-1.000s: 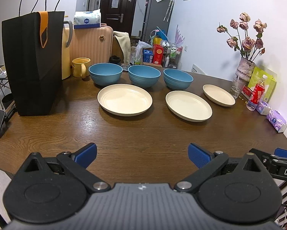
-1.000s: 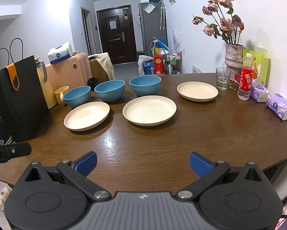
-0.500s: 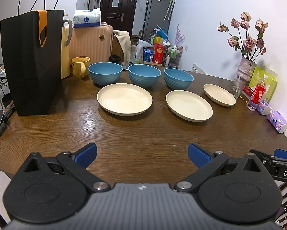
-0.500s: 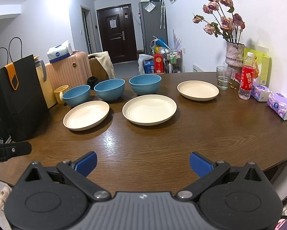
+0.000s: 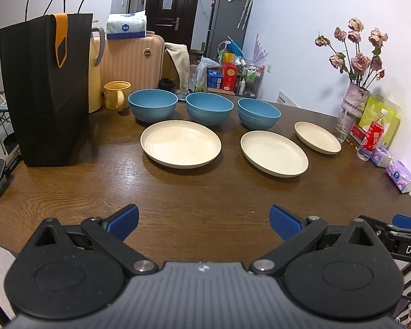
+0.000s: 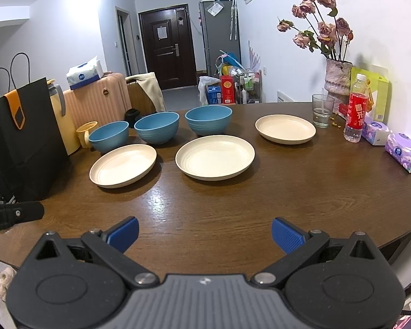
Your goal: Organize plates and bowls
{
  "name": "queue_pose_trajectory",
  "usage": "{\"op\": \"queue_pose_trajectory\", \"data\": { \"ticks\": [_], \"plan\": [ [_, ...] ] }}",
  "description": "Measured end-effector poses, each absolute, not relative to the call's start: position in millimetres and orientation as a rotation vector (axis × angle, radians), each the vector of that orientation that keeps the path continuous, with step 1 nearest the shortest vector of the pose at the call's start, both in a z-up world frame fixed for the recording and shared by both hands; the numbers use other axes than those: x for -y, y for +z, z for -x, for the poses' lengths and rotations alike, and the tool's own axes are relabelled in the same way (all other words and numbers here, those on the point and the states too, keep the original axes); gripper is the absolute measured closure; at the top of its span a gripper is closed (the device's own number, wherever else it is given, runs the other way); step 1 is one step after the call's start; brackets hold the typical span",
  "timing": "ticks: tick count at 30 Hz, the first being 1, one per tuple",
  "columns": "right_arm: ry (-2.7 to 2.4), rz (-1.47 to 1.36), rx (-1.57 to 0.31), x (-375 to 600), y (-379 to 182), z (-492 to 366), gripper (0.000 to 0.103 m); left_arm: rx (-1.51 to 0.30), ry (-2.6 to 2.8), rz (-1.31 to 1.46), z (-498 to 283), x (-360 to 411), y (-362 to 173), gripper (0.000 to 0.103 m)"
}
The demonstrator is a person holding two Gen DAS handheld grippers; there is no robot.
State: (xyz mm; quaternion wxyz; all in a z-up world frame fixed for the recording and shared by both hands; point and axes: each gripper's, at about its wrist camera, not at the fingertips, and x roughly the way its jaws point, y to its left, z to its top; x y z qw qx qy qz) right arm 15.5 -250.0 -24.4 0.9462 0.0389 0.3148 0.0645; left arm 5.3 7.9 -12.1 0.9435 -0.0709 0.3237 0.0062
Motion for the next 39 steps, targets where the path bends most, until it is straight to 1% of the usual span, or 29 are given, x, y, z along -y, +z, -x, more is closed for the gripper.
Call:
{"op": "queue_pose_trajectory", "data": {
  "ticks": [15, 23, 39],
  "plan": [
    [0.198, -0.062, -0.670, 241.5, -21.6, -32.9, 0.000, -0.686, 0.088, 0.160, -16.8, -14.3, -3.6, 0.000],
    [0.215, -0.056, -0.675, 230.6, -16.5, -46.2, 0.000, -0.668, 0.145, 0.168, -19.0, -22.7, 4.2, 0.000],
    [0.244, -0.109, -0.722, 197.6, -20.1, -89.0, 0.000, -0.693, 0.177, 0.167, -56.8, -55.0, 6.6, 0.000]
  ]
}}
